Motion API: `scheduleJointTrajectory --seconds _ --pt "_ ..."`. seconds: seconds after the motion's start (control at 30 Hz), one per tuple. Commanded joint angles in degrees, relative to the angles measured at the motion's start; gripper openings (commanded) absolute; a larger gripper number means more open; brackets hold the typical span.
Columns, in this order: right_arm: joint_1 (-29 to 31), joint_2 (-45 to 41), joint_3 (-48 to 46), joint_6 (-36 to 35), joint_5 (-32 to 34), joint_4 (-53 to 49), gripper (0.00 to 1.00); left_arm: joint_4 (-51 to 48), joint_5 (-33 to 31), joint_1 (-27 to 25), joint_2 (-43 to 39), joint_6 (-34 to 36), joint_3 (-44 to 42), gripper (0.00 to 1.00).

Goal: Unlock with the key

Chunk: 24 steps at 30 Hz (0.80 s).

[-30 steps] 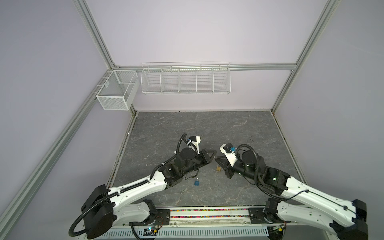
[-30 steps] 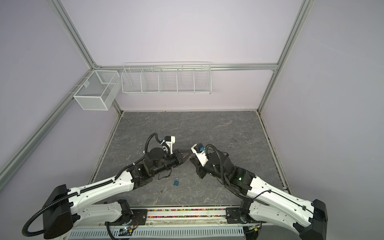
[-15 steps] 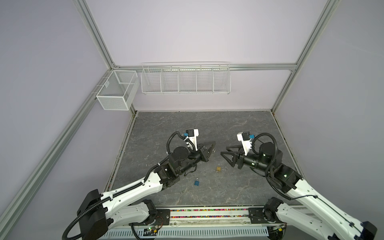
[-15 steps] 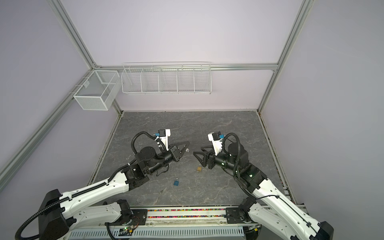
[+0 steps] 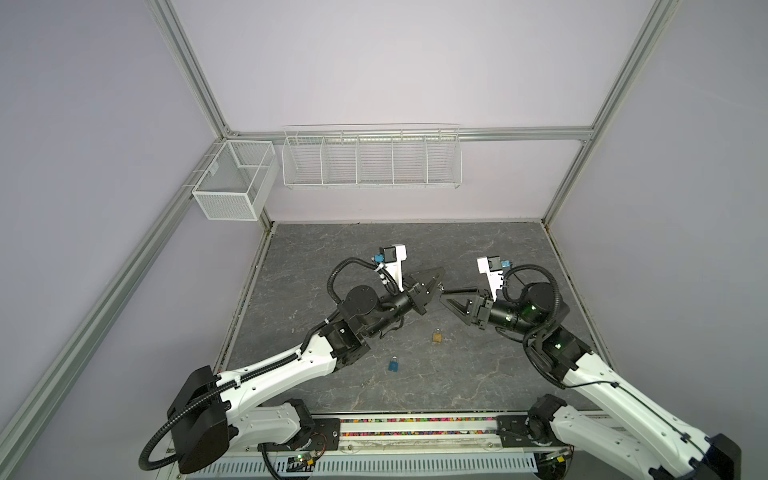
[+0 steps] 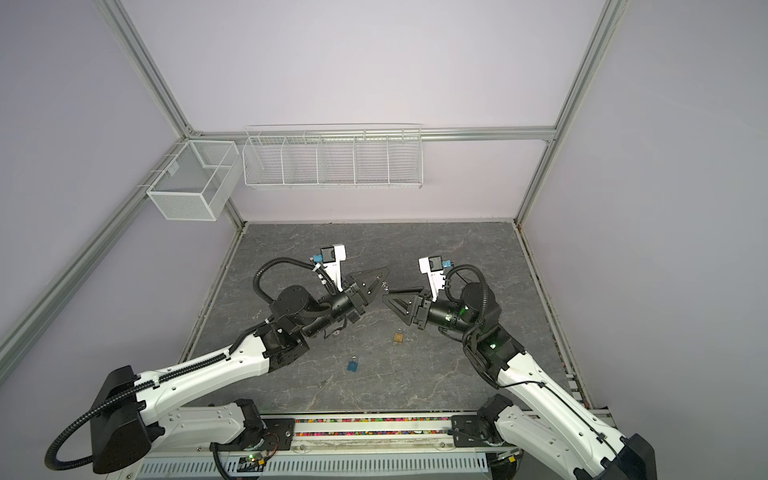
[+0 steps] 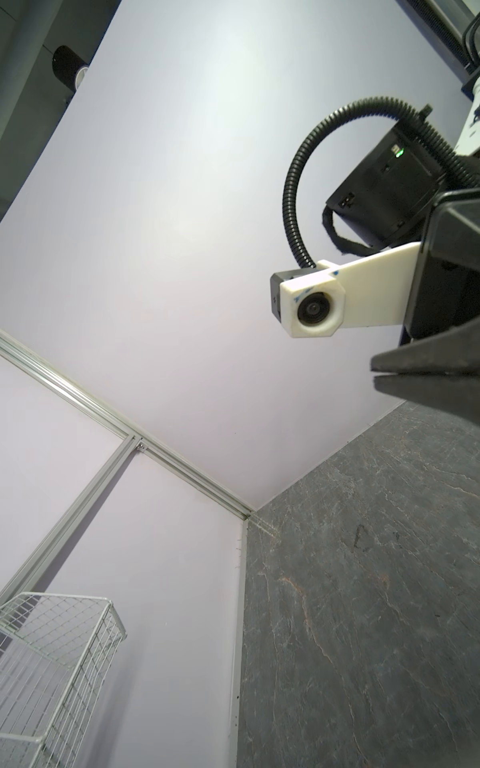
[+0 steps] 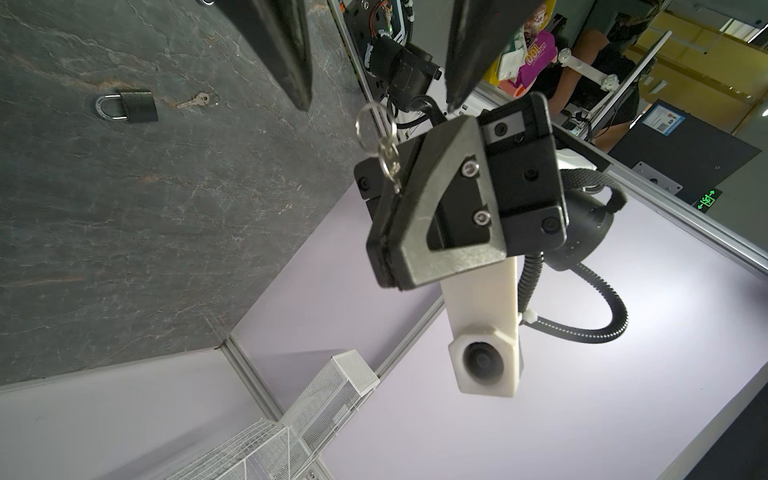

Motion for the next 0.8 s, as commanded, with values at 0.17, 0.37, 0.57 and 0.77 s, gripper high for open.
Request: scheduleJointTrajectory --seconds 0.17,0.37,0.57,0.77 --pt "-0.3 0.5 -1.6 3.5 -0.2 10.6 0.46 4.5 2.7 0.0 0.4 -0.1 1.4 0.0" --pt "-0.3 1.6 -0.9 3.4 -0.9 12.0 0.39 5.0 3.7 0.0 1.0 -0.9 1.7 0.0" --pt "-0.3 2.3 0.2 2.5 -1.4 12.0 0.29 5.5 4.5 -0.1 1.6 -1.5 2.2 0.0" --pt "-0.2 1.5 0.4 1.6 -1.1 10.9 0.25 5.7 4.8 -0.1 1.4 -1.8 2.2 0.0"
